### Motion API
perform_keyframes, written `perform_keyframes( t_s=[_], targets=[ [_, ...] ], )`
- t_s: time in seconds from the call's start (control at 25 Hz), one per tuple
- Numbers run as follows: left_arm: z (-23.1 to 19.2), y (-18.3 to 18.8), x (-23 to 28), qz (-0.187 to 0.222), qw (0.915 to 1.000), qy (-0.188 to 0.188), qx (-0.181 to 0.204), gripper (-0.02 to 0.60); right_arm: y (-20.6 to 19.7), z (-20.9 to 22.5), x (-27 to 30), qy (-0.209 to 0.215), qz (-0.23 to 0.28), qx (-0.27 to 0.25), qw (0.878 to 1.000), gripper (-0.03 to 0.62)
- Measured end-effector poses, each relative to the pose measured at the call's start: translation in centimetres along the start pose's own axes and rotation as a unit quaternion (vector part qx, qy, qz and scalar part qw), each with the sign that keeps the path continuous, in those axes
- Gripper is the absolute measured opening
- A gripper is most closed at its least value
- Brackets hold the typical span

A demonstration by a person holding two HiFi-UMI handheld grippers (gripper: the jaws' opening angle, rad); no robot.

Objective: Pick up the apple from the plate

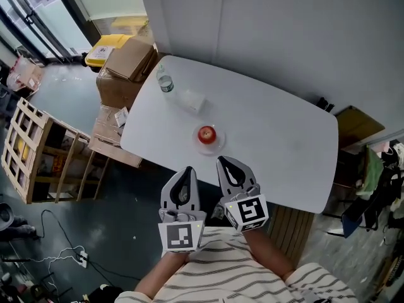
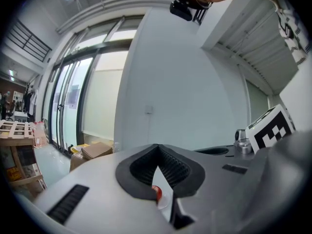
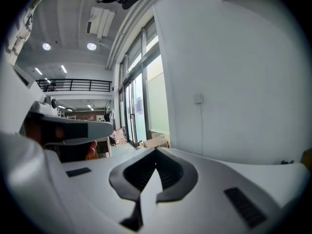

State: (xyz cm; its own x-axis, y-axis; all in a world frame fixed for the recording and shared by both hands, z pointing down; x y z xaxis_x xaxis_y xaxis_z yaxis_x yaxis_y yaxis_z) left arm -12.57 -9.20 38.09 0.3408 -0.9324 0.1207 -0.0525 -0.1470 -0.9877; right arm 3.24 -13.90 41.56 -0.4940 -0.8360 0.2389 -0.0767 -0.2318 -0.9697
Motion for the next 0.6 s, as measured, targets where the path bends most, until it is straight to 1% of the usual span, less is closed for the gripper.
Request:
perform_keyframes(
  t_s=[0.28,0.6],
  targets=[
    [-1.3,-0.8,1.3,-0.02,0.9997,-0.013,0.004,0.003,-2.3,0.8,3.0,0.0,-0.03,-0.001,1.0,0.003],
    [-2.7,-1.5,2.2,-0.039,0.9991,-0.013,0.003,0.004,-6.0,2.1,6.2,-0.011,-0.073,0.005,0.997,0.004]
  ],
)
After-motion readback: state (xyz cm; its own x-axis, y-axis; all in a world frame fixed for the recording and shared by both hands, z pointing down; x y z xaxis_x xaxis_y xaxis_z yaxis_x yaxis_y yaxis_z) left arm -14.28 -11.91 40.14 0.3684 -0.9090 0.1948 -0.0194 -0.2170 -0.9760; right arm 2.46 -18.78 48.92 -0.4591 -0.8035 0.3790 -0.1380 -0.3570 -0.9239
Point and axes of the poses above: the fingertips, and each gripper's own axes: x forward along the fingers, z to its right, y out of its top, the point moved 10 cm from there along -x, backward along the fingers, and after that the axes turned 6 degrees about -y, right-handed, at the moved point
